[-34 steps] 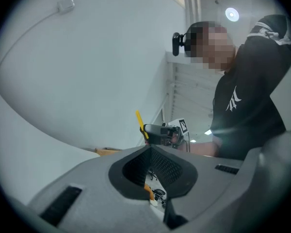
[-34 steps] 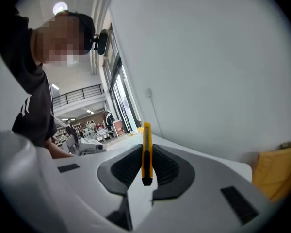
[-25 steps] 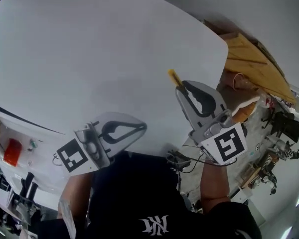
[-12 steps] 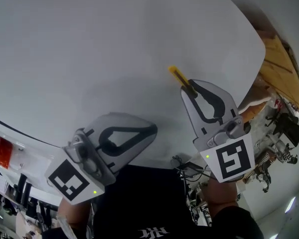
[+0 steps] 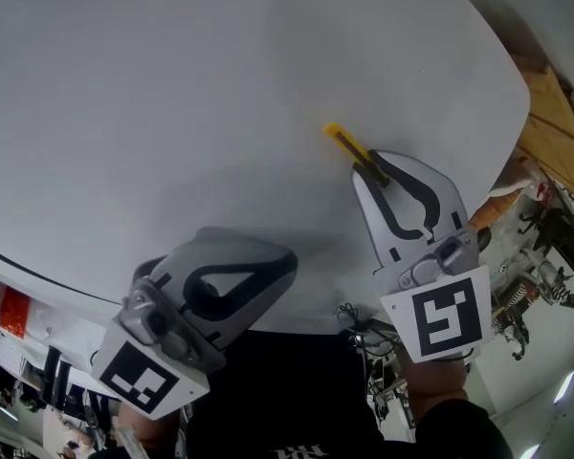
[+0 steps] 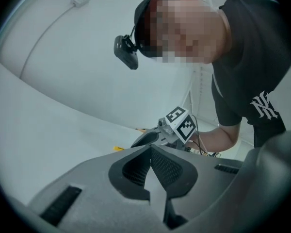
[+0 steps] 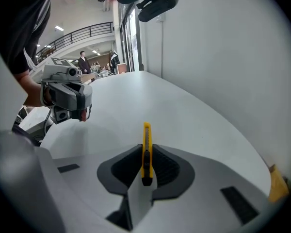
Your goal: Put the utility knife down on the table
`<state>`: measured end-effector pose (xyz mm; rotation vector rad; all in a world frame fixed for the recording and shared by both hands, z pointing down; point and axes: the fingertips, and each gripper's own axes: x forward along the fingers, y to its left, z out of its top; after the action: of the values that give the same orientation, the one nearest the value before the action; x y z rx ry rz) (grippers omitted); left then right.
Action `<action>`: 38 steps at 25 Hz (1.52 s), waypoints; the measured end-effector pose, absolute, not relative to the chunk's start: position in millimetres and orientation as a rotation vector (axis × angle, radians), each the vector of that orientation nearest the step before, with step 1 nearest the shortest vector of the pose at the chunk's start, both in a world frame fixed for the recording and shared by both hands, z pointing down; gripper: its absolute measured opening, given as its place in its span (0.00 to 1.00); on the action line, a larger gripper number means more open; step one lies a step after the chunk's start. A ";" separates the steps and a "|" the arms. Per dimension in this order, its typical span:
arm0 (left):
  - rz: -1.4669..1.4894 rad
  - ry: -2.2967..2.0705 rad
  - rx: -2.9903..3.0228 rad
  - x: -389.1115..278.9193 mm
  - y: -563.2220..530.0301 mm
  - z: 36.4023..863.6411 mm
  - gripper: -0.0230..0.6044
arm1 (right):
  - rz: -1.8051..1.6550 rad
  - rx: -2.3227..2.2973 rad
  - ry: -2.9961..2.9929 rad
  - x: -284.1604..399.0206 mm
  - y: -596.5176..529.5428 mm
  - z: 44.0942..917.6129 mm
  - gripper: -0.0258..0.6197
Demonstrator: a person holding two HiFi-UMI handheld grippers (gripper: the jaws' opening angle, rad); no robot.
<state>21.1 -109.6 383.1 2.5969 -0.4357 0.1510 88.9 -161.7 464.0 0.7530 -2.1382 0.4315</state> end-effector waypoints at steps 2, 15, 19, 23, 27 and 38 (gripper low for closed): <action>0.165 -0.425 2.606 22.4 -107.8 382.9 0.04 | 0.441 0.750 -2.130 89.4 -161.2 466.2 0.12; 0.156 -0.405 2.613 28.1 -107.8 381.6 0.04 | 0.447 0.746 -2.123 89.0 -161.9 467.6 0.13; 0.168 -0.395 2.623 30.6 -104.3 382.5 0.04 | 0.427 0.750 -2.125 89.0 -161.9 467.3 0.13; 0.172 -0.388 2.628 29.2 -101.8 385.4 0.04 | 0.406 0.747 -2.122 86.0 -162.7 467.3 0.13; 0.176 -0.383 2.621 27.6 -99.5 388.5 0.04 | 0.400 0.739 -2.111 84.0 -161.6 468.0 0.13; 0.175 -0.376 2.644 28.8 -92.5 393.8 0.04 | 0.430 0.780 -2.160 85.1 -161.7 458.7 0.16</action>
<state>28.8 -92.5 393.8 2.6439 -0.3764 0.1746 85.1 -161.7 458.7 0.7801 -2.1600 0.4301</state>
